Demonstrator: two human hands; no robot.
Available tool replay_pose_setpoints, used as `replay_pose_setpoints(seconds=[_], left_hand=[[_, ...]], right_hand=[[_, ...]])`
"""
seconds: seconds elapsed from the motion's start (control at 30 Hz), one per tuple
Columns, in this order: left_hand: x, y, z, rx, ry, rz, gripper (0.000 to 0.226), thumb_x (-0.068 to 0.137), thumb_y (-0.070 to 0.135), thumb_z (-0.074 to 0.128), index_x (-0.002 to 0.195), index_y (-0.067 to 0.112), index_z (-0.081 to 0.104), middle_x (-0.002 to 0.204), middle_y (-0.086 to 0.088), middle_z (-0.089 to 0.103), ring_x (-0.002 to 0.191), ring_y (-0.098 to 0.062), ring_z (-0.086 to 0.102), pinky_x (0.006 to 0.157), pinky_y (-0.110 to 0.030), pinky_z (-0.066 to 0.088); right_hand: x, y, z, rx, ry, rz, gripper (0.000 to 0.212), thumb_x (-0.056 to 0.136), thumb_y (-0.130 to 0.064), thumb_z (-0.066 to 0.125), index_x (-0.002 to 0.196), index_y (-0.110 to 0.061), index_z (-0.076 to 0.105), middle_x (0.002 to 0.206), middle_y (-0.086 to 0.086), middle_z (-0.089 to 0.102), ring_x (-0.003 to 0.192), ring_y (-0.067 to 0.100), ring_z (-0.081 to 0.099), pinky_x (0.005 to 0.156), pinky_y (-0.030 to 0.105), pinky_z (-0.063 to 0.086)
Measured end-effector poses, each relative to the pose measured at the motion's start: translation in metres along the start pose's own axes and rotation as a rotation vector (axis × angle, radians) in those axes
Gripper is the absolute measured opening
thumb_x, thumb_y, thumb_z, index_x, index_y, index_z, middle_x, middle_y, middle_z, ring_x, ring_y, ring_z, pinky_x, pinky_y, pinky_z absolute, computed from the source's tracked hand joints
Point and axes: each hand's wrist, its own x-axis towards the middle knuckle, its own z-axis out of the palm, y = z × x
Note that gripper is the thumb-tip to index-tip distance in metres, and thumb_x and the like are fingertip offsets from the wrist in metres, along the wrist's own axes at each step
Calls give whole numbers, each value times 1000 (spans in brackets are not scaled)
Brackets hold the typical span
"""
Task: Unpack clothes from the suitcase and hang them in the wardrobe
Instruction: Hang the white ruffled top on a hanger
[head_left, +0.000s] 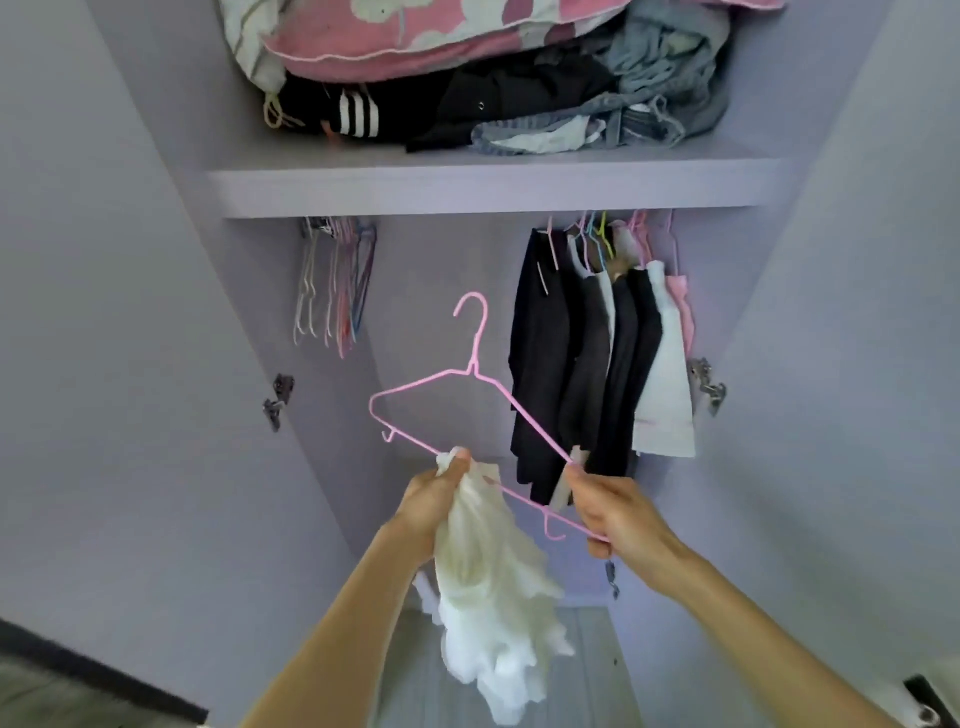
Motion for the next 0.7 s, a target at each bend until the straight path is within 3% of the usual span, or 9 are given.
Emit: replay_pose_setpoints(seconds=[0.07, 0.17, 0.27, 0.37, 0.43, 0.5, 0.6, 0.7], left_hand=[[-1, -9, 18, -66, -36, -17, 47, 94, 45, 63, 99, -1, 72, 85, -15, 76, 78, -33, 73, 77, -43, 59], [-9, -20, 37, -67, -75, 2, 34, 96, 37, 63, 94, 3, 68, 80, -13, 74, 74, -31, 71, 74, -41, 58], [-18, -28, 53, 135, -165, 69, 28, 96, 35, 64, 96, 7, 68, 83, -9, 74, 76, -26, 72, 77, -39, 59], [-27, -26, 63, 403, -279, 135, 30, 94, 43, 64, 100, 14, 70, 91, -1, 76, 84, -16, 73, 74, -25, 56], [-34, -27, 72, 568, -330, 173, 31, 94, 47, 63, 101, 19, 71, 99, 7, 74, 93, -8, 69, 76, -17, 49], [-38, -28, 77, 666, -359, 190, 25, 93, 49, 63, 92, 25, 70, 93, 16, 71, 88, 1, 65, 75, -13, 45], [-39, -30, 83, 812, -315, 255, 28, 91, 53, 63, 90, 26, 70, 94, 12, 71, 83, -2, 64, 74, -17, 46], [-38, -29, 86, 865, -218, 289, 30, 87, 56, 66, 84, 26, 65, 87, 14, 67, 81, -5, 63, 71, -22, 46]], right_hand=[[-14, 18, -10, 22, -44, 38, 56, 102, -32, 50, 51, -24, 29, 55, -2, 19, 52, 17, 19, 49, 28, 27], [-33, 45, -36, -47, -157, 96, 49, 101, -27, 52, 55, -22, 36, 53, -1, 29, 50, 15, 27, 52, 27, 30], [-44, 56, -68, -159, -217, 129, 24, 92, -29, 65, 79, -10, 58, 63, 1, 52, 59, 16, 47, 58, 25, 34], [-34, 48, -82, 35, -144, 135, 31, 83, -30, 72, 98, -3, 67, 71, 5, 62, 68, 20, 58, 67, 32, 41], [-25, 38, -88, 287, -73, 140, 30, 83, -34, 68, 94, -6, 70, 65, 3, 58, 62, 19, 55, 62, 30, 43], [-17, 31, -93, 462, 8, 161, 28, 94, -35, 59, 88, -10, 68, 57, -2, 43, 50, 14, 40, 51, 24, 33], [-11, 34, -105, 428, 142, 155, 35, 102, -36, 48, 83, -11, 63, 53, -5, 26, 46, 10, 20, 43, 21, 17], [-12, 47, -108, 290, 188, 153, 34, 100, -37, 51, 75, -15, 55, 54, -5, 27, 42, 8, 20, 41, 20, 15]])
